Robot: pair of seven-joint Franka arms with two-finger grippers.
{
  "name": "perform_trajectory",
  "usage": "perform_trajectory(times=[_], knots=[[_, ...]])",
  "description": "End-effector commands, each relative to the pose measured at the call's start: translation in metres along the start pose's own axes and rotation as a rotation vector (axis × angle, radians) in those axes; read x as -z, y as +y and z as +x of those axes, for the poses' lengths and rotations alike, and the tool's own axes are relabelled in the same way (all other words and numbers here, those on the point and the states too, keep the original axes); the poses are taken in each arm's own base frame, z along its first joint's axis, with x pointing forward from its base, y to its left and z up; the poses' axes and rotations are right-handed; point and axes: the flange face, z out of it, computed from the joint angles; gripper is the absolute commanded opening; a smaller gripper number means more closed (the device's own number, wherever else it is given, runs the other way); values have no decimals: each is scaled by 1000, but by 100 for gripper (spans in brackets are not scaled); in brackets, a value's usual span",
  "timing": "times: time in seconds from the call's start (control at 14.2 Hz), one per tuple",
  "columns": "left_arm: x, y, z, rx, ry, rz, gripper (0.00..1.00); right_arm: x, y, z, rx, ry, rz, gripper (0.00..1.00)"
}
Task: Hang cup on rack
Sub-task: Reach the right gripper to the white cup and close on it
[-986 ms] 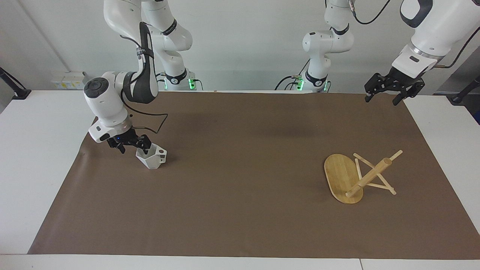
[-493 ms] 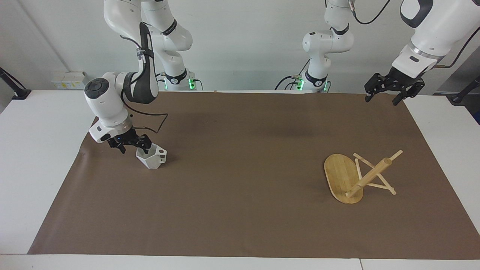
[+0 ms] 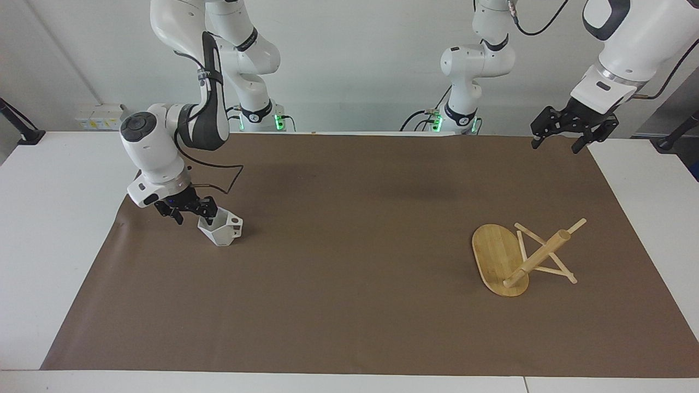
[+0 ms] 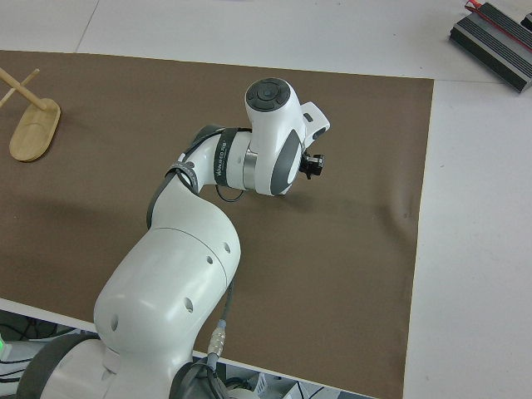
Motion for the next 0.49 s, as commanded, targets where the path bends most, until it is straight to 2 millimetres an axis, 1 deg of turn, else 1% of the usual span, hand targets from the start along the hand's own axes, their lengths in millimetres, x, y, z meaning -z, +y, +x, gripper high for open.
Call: perform_trajectory(times=[0.0, 0.21, 0.42], knots=[[-1, -4, -2, -5, -3, 20, 100, 5, 2, 0, 19, 2, 14, 55], [-1, -3, -2, -7, -3, 19, 100, 6, 2, 0, 19, 5, 14, 42], [-1, -3, -2, -7, -3, 20, 100, 7, 0, 0, 19, 3, 15, 34]])
